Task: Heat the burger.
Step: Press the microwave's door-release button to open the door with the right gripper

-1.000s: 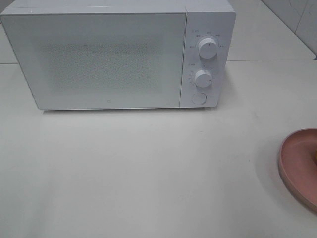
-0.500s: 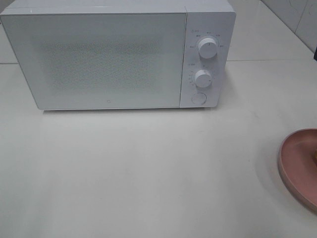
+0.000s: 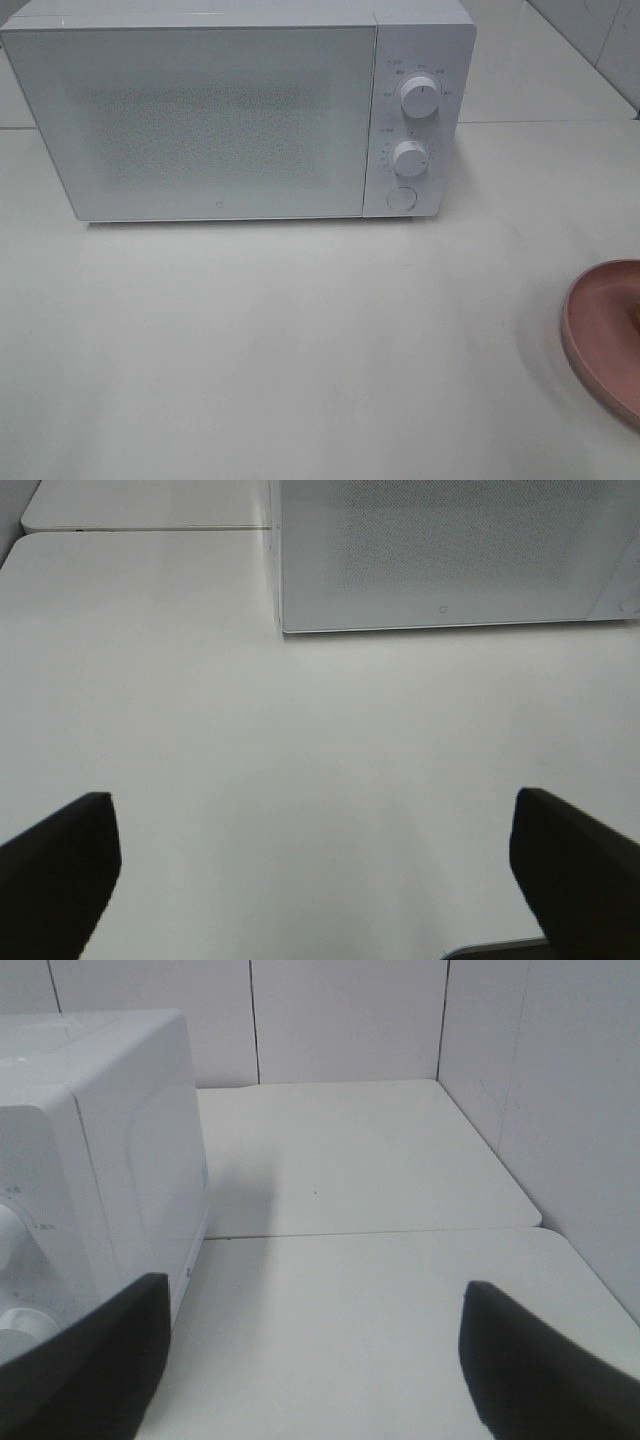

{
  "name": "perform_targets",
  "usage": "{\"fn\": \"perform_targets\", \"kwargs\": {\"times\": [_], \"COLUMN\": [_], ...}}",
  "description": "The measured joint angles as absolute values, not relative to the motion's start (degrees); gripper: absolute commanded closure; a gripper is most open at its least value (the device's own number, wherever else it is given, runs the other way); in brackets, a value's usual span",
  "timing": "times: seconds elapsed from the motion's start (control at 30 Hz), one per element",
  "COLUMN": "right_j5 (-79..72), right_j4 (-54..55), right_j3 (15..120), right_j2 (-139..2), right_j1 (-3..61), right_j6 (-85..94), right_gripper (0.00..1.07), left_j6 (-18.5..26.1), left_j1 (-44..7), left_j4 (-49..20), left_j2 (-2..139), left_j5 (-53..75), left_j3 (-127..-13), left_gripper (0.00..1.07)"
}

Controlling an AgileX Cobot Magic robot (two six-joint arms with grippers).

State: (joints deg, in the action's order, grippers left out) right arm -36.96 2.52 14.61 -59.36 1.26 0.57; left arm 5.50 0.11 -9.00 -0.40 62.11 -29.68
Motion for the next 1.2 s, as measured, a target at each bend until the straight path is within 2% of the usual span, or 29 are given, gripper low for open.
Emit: {"fn": "perform_targets", "kwargs": {"times": [0.17,0.23,0.27,0.3,0.33,0.4,0.47,0.5,0.53,0.6,0.63,0.87,1.2], "right_j5": [-40.6,-43.3,-43.3,-45.5,-45.5,-49.2,-50.7,-53.4,-53.4,-57.4,-57.4,-64.5,-66.5], "right_j4": [6.0,10.0,10.0,13.3,13.3,19.0,20.9,24.8,24.8,30.1,30.1,42.2,49.8], "right_j3": [14.5,14.5,14.5,14.5,14.5,14.5,14.5,14.5,14.5,14.5,14.5,14.6,15.8], "right_j2": [-64.1,-67.4,-67.4,-70.0,-70.0,-73.8,-75.1,-77.1,-77.1,-80.0,-80.0,-85.3,-89.4], "right_j1": [5.0,10.0,10.0,13.3,13.3,18.6,20.5,24.2,24.2,29.0,29.0,40.7,50.3], "right_j6": [3.6,7.9,7.9,11.4,11.4,16.1,17.4,18.8,18.8,19.7,19.7,19.7,19.7], "right_gripper": [0.31,0.31,0.31,0.31,0.31,0.31,0.31,0.31,0.31,0.31,0.31,0.31,0.31], "left_j6": [5.5,5.5,5.5,5.5,5.5,5.5,5.5,5.5,5.5,5.5,5.5,5.5,5.5], "left_j1": [0.1,0.1,0.1,0.1,0.1,0.1,0.1,0.1,0.1,0.1,0.1,0.1,0.1], "left_j4": [-9.0,-9.0,-9.0,-9.0,-9.0,-9.0,-9.0,-9.0,-9.0,-9.0,-9.0,-9.0,-9.0], "left_j2": [-0.4,-0.4,-0.4,-0.4,-0.4,-0.4,-0.4,-0.4,-0.4,-0.4,-0.4,-0.4,-0.4], "left_j5": [62.1,62.1,62.1,62.1,62.1,62.1,62.1,62.1,62.1,62.1,62.1,62.1,62.1], "left_j3": [-29.7,-29.7,-29.7,-29.7,-29.7,-29.7,-29.7,-29.7,-29.7,-29.7,-29.7,-29.7,-29.7], "left_gripper": [0.09,0.09,0.09,0.09,0.09,0.09,0.09,0.09,0.09,0.09,0.09,0.09,0.09]}}
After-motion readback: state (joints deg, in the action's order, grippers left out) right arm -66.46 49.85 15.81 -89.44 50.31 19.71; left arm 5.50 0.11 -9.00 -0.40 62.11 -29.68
